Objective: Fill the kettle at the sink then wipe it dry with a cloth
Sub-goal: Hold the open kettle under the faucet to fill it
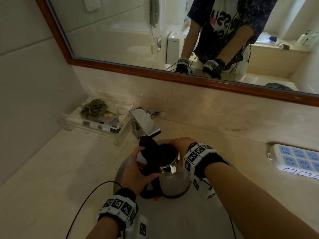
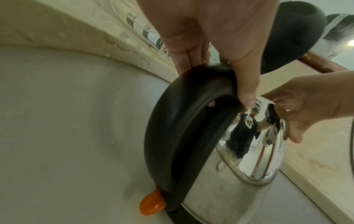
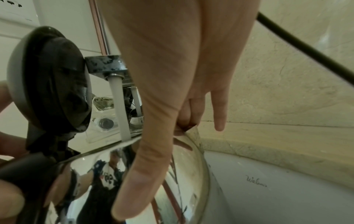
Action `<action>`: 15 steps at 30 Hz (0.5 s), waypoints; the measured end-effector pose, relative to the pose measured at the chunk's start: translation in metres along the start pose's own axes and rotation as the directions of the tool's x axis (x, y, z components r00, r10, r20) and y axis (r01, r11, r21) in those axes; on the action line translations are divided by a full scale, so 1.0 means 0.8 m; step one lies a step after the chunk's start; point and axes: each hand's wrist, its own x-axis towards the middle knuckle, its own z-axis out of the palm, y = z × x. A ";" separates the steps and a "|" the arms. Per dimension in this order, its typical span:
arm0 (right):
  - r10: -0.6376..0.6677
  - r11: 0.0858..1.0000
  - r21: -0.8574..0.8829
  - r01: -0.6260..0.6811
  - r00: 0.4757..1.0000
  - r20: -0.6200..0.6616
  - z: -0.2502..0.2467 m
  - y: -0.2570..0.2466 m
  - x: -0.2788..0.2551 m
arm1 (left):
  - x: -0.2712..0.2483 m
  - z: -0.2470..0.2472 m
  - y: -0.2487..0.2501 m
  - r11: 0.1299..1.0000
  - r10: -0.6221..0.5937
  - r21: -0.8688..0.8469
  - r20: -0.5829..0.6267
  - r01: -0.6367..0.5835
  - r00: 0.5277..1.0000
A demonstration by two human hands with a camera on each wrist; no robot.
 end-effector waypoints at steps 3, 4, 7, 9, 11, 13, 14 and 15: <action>0.000 1.000 0.010 0.000 1.000 0.004 0.000 0.001 0.000 | 0.000 -0.001 0.001 1.000 -0.003 0.003 0.004 0.003 1.000; 0.001 1.000 0.009 -0.001 1.000 0.006 0.000 0.001 0.000 | 0.000 -0.002 0.001 1.000 -0.006 0.003 0.005 0.006 1.000; 0.005 1.000 0.012 -0.005 1.000 0.008 0.000 0.000 0.000 | 0.000 -0.003 0.002 1.000 0.007 -0.009 0.006 -0.007 1.000; 0.005 1.000 0.014 -0.005 1.000 0.004 0.001 0.000 0.000 | -0.001 -0.004 0.003 1.000 0.022 -0.005 0.013 -0.022 1.000; 0.005 1.000 0.015 -0.005 1.000 -0.003 0.001 0.000 0.000 | -0.001 -0.005 0.004 1.000 0.028 -0.010 0.020 -0.028 0.999; -0.001 1.000 0.018 0.002 1.000 -0.009 0.001 0.000 0.001 | -0.001 -0.005 0.004 0.999 0.031 -0.010 0.022 -0.030 0.999; -0.003 1.000 0.017 0.003 1.000 -0.007 0.001 0.000 0.001 | -0.001 -0.005 0.005 0.999 0.032 -0.010 0.020 -0.032 0.999; -0.001 1.000 0.014 0.002 1.000 -0.002 0.001 0.000 0.001 | -0.001 -0.005 0.005 0.999 0.034 -0.012 0.018 -0.034 0.999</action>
